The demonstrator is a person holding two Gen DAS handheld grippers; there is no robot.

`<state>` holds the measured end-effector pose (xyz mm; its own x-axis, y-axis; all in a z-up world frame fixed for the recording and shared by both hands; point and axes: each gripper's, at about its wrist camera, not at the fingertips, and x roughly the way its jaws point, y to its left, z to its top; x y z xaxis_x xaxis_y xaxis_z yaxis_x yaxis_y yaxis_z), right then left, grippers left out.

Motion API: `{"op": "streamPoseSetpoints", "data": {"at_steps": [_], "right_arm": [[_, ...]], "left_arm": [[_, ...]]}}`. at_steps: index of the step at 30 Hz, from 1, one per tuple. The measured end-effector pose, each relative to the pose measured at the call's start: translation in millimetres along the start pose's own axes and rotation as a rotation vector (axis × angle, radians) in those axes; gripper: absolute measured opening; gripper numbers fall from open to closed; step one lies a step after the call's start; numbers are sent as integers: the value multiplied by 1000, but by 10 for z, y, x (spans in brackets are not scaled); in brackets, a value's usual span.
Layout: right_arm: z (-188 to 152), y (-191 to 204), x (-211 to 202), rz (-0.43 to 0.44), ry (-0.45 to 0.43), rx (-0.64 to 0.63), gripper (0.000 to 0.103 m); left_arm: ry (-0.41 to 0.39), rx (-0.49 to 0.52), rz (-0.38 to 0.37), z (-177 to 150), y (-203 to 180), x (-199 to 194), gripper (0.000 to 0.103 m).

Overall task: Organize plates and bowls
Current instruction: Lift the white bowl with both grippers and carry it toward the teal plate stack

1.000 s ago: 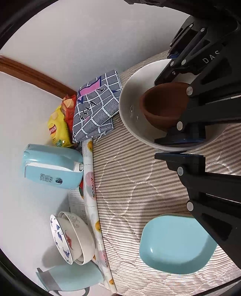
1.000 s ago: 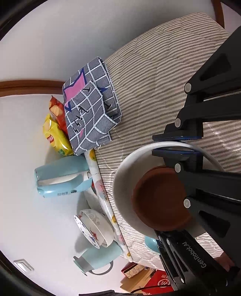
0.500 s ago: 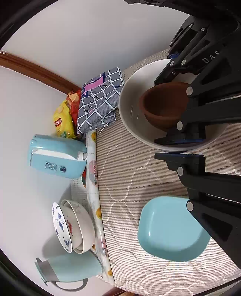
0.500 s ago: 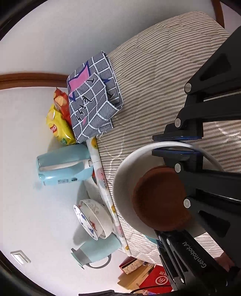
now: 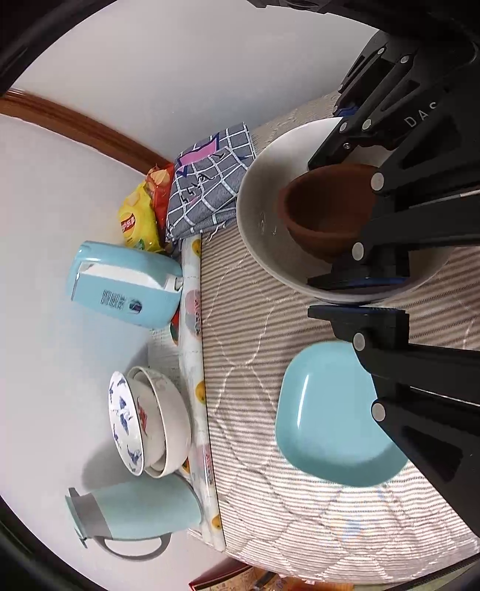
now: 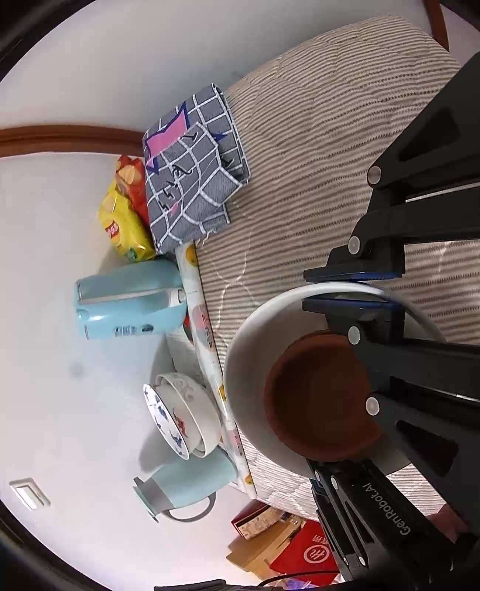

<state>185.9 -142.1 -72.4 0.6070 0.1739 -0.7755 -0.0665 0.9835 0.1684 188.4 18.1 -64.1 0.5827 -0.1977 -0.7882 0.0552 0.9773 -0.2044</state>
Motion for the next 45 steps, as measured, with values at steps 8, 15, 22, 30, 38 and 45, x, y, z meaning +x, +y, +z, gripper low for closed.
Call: {"op": "streamPoseSetpoints", "data": {"at_steps": [8,15,22,30,38,45], "right_arm": [[-19,206,18,18,2,-17,8],[-27,351,43,29,3,-32,8],[-29,503,80,44,3,-44,8],[-49,682,205,63,19,-57,8],[-70,871,359,83,40,-73,8],[-83,1025,510,99,60,-85,8]], "left_arm": [[-7,-18,15,-17,207,-68,8],[-10,-36,25,-17,361,-103,8],[-14,-48,40,-14,514,-139,8],[-4,-69,61,-21,715,-108,9],[9,-93,83,-30,929,-50,8],[24,-114,98,-61,1114,19,9]]}}
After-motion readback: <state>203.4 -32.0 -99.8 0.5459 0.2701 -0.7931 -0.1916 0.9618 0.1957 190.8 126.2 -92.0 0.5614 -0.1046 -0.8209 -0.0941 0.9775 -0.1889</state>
